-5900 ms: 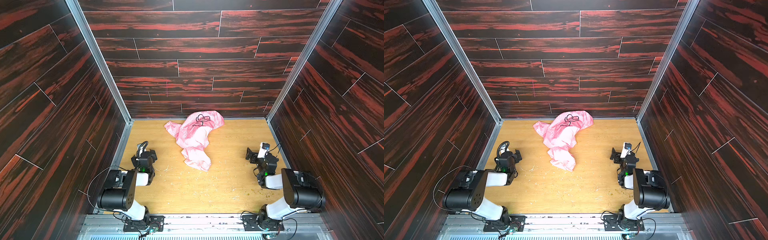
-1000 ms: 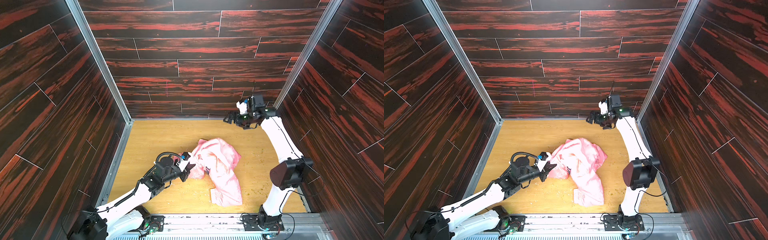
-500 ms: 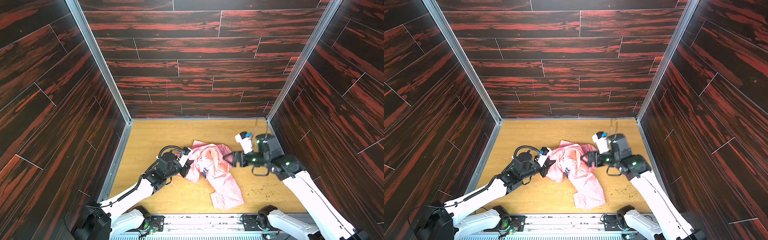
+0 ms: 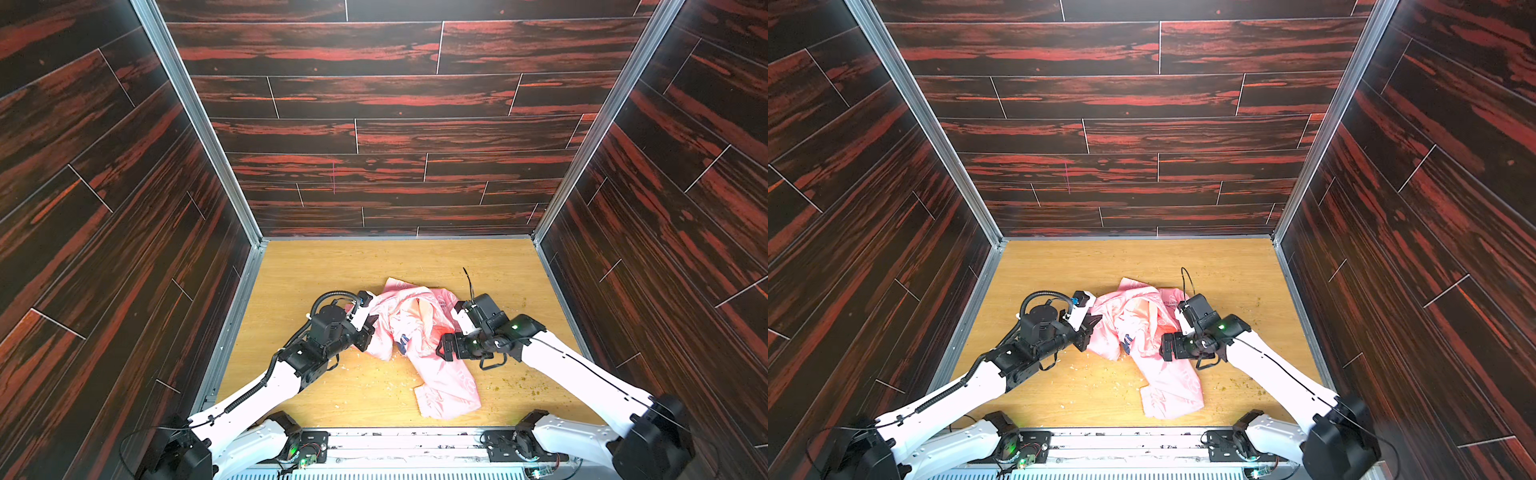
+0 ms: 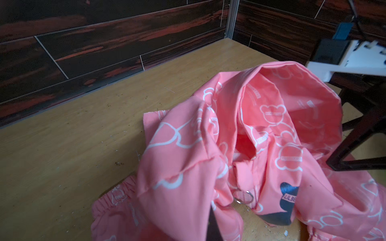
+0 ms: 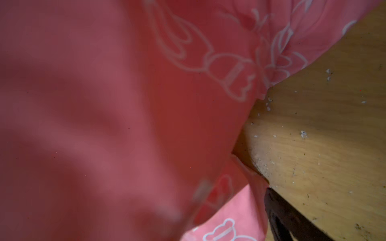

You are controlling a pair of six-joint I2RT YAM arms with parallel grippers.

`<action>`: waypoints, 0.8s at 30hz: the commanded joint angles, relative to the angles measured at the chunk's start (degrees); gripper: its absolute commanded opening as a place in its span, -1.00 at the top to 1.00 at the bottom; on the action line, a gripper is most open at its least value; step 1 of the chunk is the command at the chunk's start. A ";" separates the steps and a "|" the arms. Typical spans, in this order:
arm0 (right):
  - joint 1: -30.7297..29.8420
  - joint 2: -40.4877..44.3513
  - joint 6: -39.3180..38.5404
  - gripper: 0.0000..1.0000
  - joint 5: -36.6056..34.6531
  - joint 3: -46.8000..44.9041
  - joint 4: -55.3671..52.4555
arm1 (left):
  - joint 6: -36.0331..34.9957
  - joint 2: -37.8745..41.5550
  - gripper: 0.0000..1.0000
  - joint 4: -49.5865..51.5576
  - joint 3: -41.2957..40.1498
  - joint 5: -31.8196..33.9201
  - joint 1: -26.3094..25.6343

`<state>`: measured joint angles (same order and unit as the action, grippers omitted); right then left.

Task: Unzip the jacket
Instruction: Flatten out the jacket at the center of the board.

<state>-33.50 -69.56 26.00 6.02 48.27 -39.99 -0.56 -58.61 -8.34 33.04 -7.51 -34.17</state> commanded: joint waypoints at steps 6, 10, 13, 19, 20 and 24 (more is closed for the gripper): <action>3.92 -4.04 -4.72 -0.85 23.09 -6.44 23.37 | 1.85 4.62 1.00 -1.66 -1.10 3.95 1.03; 3.69 -6.52 -3.50 -0.71 30.07 -9.33 32.08 | 2.58 5.00 1.00 -2.12 -1.82 4.45 1.47; 3.14 -6.83 -2.31 -0.56 31.31 -10.75 34.54 | 2.84 5.05 1.00 -1.87 -2.19 5.01 1.70; 2.02 -3.10 -1.48 -0.35 29.85 -12.06 31.37 | 2.67 4.98 1.00 -1.16 -2.53 7.62 2.18; 1.86 -2.22 -1.43 -0.39 29.87 -12.50 31.12 | 2.59 4.92 1.00 -1.07 -2.50 7.99 2.27; 1.44 -0.69 -0.90 -0.42 30.84 -14.42 31.72 | 2.58 4.50 1.00 -1.24 -2.54 9.22 2.62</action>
<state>-31.57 -71.50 24.75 35.20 34.92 -8.51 1.56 -55.02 -8.10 30.85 -0.38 -32.12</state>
